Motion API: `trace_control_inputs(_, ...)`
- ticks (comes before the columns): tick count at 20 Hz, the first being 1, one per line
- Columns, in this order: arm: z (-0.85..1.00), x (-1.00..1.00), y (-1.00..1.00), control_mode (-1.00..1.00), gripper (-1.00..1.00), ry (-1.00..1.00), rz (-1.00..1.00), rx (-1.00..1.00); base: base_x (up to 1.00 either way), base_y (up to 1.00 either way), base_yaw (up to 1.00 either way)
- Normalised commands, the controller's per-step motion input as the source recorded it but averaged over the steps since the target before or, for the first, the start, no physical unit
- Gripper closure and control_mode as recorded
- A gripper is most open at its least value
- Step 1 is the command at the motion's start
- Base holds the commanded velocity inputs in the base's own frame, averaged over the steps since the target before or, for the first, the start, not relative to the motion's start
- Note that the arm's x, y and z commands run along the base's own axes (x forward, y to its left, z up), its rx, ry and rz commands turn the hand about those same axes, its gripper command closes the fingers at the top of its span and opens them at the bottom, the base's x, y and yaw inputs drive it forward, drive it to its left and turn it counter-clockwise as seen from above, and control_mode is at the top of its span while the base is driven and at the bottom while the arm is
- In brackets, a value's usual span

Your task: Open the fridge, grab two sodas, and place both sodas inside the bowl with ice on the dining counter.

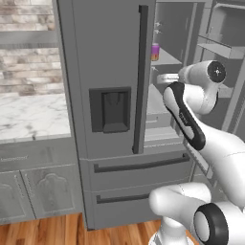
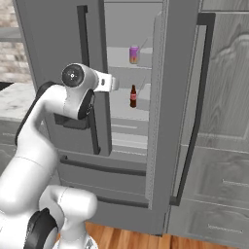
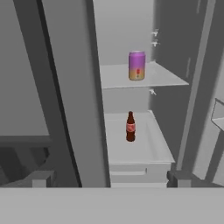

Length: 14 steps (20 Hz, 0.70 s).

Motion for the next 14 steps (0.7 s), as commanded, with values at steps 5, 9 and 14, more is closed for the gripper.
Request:
trace_control_inputs(5, 0.02, 0.1, 0.41, -1.0, -1.0, 0.0, 0.0, 0.0, 0.0, 0.0, 0.0)
trace_control_inputs(9, 0.07, 0.29, 0.42, -1.0, -1.0, 0.01, 0.0, 0.0, 0.0, 0.0, 0.0)
trace_control_inputs(14, 0.16, 0.38, 0.31, -1.0, -1.0, 0.03, 0.0, 0.0, 0.0, 0.0, 0.0)
